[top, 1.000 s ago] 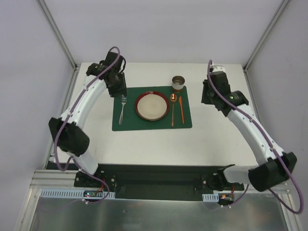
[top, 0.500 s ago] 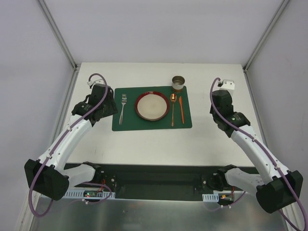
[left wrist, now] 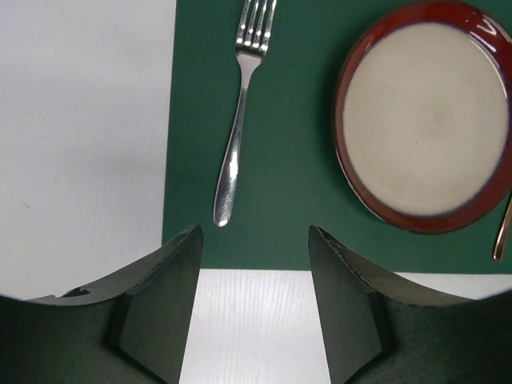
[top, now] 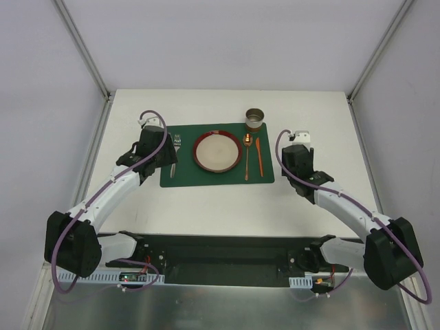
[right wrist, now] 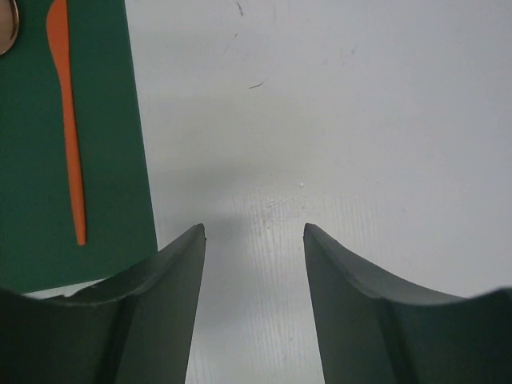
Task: Set the dinner table for one person
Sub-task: Reset both arms
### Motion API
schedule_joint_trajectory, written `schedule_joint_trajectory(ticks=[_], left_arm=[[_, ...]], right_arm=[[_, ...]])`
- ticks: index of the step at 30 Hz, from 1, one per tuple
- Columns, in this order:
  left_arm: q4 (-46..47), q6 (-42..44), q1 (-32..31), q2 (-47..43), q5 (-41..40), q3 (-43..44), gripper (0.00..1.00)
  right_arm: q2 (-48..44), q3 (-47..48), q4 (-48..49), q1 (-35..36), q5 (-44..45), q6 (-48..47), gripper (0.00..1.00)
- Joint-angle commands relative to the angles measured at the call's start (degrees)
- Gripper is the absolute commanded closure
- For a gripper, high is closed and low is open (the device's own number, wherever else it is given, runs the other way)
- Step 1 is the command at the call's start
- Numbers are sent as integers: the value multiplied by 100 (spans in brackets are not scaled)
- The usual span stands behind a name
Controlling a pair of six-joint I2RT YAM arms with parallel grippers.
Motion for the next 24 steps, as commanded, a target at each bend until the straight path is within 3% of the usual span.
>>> schedule_joint_trajectory(ticks=[1,6,14,18,24], left_arm=[[961,271,-49,-107,9,-198,45],[1990,482,-49,208,175,-295,44],[3563,816,-207,1887,333,-207,44],[3732,1008,-312,2493,290,29,43],[4048,1168,-348,2653,70,-5,43]], right_arm=[[-216,-199,1177,165,88,-1,44],[389,2,1792,165,-148,-256,47],[1997,345,3267,314,-368,-563,48],[2437,486,3577,385,-368,-695,48],[2588,442,4008,411,-325,-757,48]])
